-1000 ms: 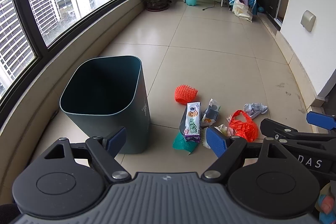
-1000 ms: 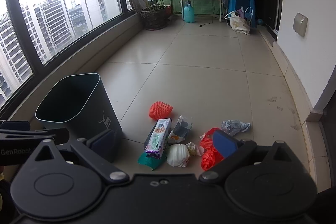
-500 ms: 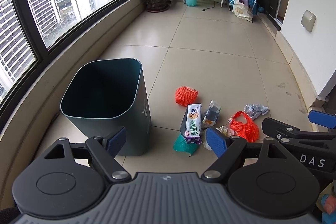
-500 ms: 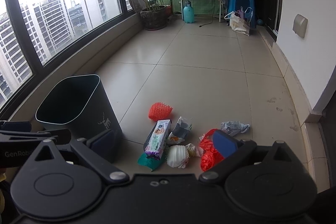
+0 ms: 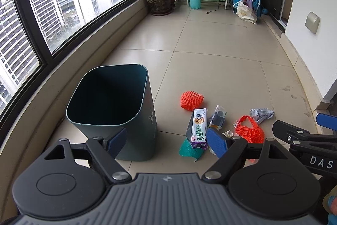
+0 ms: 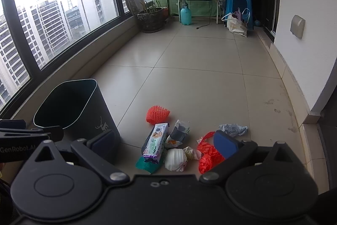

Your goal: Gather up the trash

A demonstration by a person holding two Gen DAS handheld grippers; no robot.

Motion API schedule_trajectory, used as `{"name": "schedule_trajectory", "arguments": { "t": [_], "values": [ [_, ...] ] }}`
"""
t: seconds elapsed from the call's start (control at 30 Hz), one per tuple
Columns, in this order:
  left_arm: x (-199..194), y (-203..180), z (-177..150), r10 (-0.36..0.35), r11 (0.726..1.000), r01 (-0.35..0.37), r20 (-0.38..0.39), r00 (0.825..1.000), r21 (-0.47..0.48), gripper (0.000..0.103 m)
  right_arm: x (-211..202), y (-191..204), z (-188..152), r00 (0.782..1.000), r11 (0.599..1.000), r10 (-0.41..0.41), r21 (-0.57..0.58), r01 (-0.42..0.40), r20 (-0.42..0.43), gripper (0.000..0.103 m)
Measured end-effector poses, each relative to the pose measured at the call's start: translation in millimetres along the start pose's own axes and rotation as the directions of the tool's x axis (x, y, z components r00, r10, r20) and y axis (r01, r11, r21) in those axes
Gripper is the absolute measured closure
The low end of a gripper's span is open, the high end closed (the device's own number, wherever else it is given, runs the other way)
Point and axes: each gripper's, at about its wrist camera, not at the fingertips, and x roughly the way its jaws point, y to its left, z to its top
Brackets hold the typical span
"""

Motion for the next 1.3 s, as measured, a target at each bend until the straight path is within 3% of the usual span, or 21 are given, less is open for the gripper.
{"name": "schedule_trajectory", "arguments": {
  "t": [0.33, 0.53, 0.67, 0.97, 1.1, 1.3],
  "values": [
    [6.8, 22.8, 27.7, 0.049, 0.998, -0.048, -0.016, 0.999, 0.028, 0.020, 0.3, -0.6, 11.8, 1.000, 1.000, -0.006, -0.007, 0.006, 0.001, 0.004],
    [15.9, 78.0, 67.0, 0.108, 0.993, -0.108, 0.006, 0.994, -0.051, 0.020, 11.8, -11.1, 54.5, 0.999, 0.999, -0.036, -0.028, 0.036, 0.008, 0.004],
    [29.4, 113.3, 85.5, 0.129, 0.987, -0.128, 0.004, 0.992, -0.095, 0.020, 35.7, -17.4, 81.0, 0.999, 0.999, -0.035, -0.040, 0.034, -0.034, 0.004],
    [99.4, 175.2, 96.8, 0.223, 0.957, -0.238, -0.103, 0.969, -0.167, 0.020, 108.6, -14.5, 101.6, 0.986, 0.994, -0.001, -0.110, -0.017, -0.167, 0.005],
    [136.6, 196.1, 90.7, 0.228, 0.947, -0.261, -0.184, 0.956, -0.186, 0.020, 135.9, -11.3, 100.5, 0.982, 0.988, 0.003, -0.152, -0.033, -0.190, 0.006],
    [181.8, 217.8, 79.7, 0.261, 0.934, -0.308, -0.242, 0.934, -0.179, 0.021, 186.9, -12.8, 92.4, 0.965, 0.982, 0.058, -0.159, -0.102, -0.257, 0.006]
  ]
}}
